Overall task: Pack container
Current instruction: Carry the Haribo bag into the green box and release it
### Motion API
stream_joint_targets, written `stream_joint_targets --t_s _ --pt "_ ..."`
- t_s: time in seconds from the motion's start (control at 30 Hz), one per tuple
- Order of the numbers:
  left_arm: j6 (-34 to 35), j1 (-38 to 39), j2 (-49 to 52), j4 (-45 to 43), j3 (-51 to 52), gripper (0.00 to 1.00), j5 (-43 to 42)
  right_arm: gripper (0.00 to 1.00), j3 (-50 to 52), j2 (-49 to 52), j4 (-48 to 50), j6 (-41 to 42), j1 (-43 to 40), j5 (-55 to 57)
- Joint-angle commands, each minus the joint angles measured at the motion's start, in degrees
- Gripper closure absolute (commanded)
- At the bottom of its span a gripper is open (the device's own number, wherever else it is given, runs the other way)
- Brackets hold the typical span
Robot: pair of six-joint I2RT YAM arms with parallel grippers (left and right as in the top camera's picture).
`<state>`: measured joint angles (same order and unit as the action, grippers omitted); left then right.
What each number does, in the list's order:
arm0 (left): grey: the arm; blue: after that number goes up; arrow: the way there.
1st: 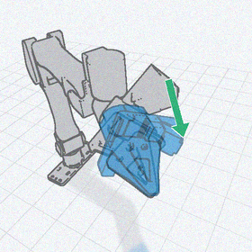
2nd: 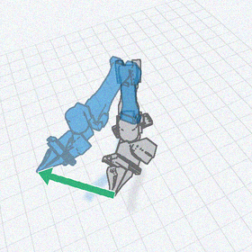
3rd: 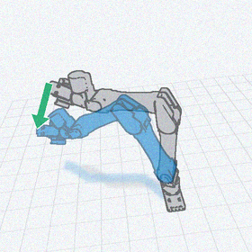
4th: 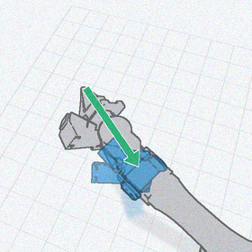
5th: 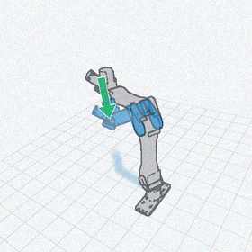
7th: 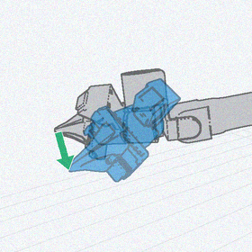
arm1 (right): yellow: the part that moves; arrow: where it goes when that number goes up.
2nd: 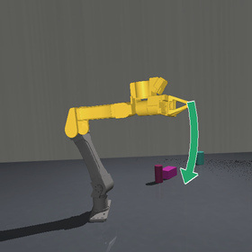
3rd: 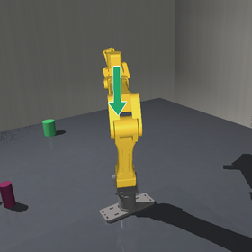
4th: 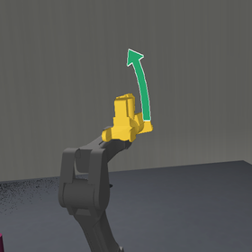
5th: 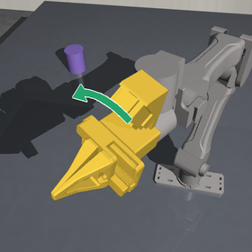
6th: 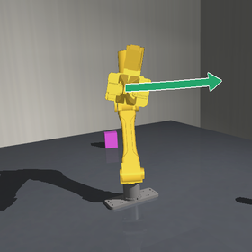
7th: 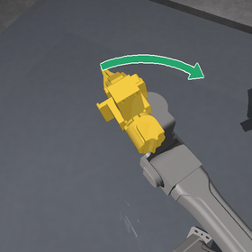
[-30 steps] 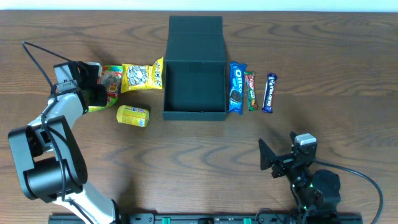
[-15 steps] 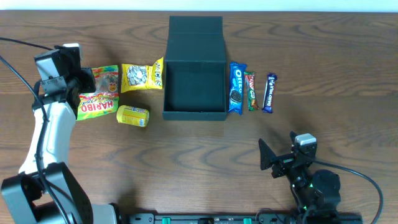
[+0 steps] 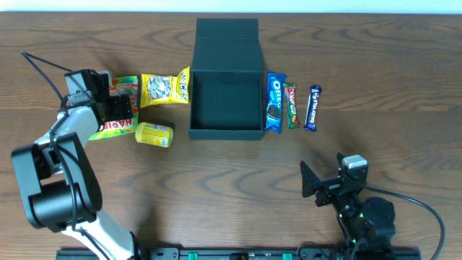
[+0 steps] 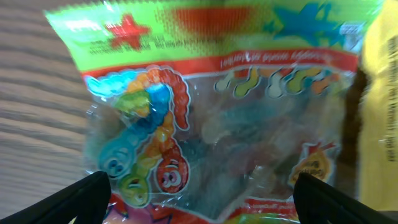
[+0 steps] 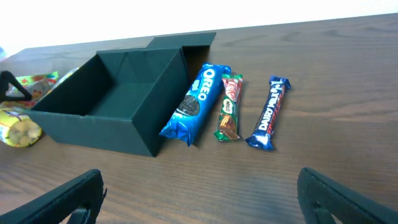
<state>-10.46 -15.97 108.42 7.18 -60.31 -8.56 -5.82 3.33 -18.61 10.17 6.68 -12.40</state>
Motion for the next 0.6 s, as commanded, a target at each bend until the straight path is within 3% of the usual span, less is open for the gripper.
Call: stream_joint_targets --t_s 0.0,0.13,0.2,0.27,0.33,0.47,0.57 --pt "0.2 -0.1 2.5 0.0 -0.9 0.05 0.2 0.01 0.0 0.0 -0.3 -0.4 0.5 0.2" --pt "0.2 -0.1 5.8 0.0 -0.9 0.02 0.2 0.01 0.0 0.0 -0.3 -0.4 0.5 0.1" --pt "0.4 -0.1 7.4 0.0 -0.9 0.30 0.2 0.01 0.0 0.0 -0.3 -0.4 0.5 0.1" --pt "0.5 -0.1 8.0 0.4 -0.9 0.52 0.2 0.01 0.0 0.0 -0.3 -0.4 0.5 0.1" --pt "0.5 -0.1 8.0 0.7 -0.9 0.63 0.2 0.01 0.0 0.0 -0.3 -0.4 0.5 0.2" --pt "1.1 -0.1 8.0 1.1 -1.4 0.76 0.1 0.01 0.0 0.0 -0.3 -0.4 0.5 0.1" --pt "3.0 -0.1 7.6 4.9 -4.8 0.94 -0.1 0.01 0.0 0.0 -0.3 -0.4 0.5 0.1"
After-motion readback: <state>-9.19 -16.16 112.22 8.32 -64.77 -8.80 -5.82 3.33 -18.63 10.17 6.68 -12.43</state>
